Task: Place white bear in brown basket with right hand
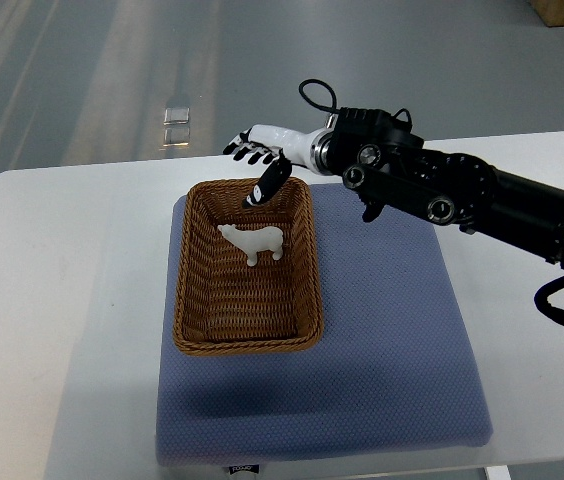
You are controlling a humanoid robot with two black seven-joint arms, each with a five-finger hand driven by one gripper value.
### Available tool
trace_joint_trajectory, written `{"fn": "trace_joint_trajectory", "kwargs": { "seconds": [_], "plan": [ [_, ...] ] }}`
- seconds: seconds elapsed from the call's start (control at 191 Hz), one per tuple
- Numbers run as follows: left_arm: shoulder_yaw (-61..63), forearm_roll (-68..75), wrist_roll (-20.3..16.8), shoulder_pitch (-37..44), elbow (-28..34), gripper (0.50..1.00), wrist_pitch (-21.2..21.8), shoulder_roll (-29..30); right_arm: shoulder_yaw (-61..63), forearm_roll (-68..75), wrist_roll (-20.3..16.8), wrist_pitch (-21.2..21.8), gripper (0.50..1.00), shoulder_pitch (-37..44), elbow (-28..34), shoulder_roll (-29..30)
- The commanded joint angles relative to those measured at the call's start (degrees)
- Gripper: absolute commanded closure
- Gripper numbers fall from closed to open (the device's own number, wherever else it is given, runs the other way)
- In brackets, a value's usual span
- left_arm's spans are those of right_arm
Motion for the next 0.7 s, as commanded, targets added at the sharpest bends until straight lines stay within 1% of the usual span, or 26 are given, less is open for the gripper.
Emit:
{"fn": "trace_joint_trajectory", "kwargs": {
  "seconds": [0.0,0.068,0.194,0.314,0.418,0.439,0.455,0.46,0.476,0.502,0.67,0.696],
  "plan": [
    [0.02,0.0,0.0,0.0,-0.09,0.5,0.03,0.0,7.52,0.06,1.52,-0.09,0.64,-1.63,0.2,-3.15],
    [0.11,0.0,0.0,0.0,-0.09,0.5,-0.06,0.0,15.5,0.06,3.01,-0.17,0.634,-6.28,0.2,-4.73],
    [0.11,0.0,0.0,0.0,-0.18,0.5,0.03,0.0,30.19,1.29,3.28,-0.26,0.634,-13.93,0.55,-5.08],
    [0.11,0.0,0.0,0.0,-0.18,0.5,0.03,0.0,41.17,9.98,3.36,-0.26,0.632,-21.22,0.55,-3.94],
    [0.11,0.0,0.0,0.0,-0.27,0.5,0.03,0.0,45.22,17.55,3.54,-0.79,0.628,-24.65,0.46,-3.23],
    [0.11,0.0,0.0,0.0,-0.27,0.5,0.03,0.0,46.01,19.04,3.72,-1.05,0.615,-25.18,0.46,-3.15],
    [0.11,0.0,0.0,0.0,-0.27,0.5,0.03,0.0,46.62,20.7,4.06,-1.32,0.587,-25.71,0.46,-2.97],
    [0.11,0.0,0.0,0.0,-0.27,0.5,0.03,0.0,46.63,20.71,4.07,-1.32,0.587,-25.71,0.46,-2.97],
    [0.11,0.0,0.08,0.0,-0.27,0.5,0.03,0.0,47.06,22.2,4.68,-1.49,0.577,-26.32,0.29,-2.8],
    [0.11,0.0,0.0,0.0,-0.36,0.5,0.03,0.0,47.33,23.6,5.21,-1.58,0.574,-26.94,0.2,-2.62],
    [0.11,0.0,0.0,0.0,-0.36,0.5,0.03,0.0,47.51,34.25,10.57,-1.58,0.574,-29.84,-1.03,-2.27],
    [0.11,0.0,0.0,0.0,-0.36,0.5,0.03,0.0,47.51,36.09,11.88,-1.49,0.574,-30.54,-1.38,-2.18]
  ]
}}
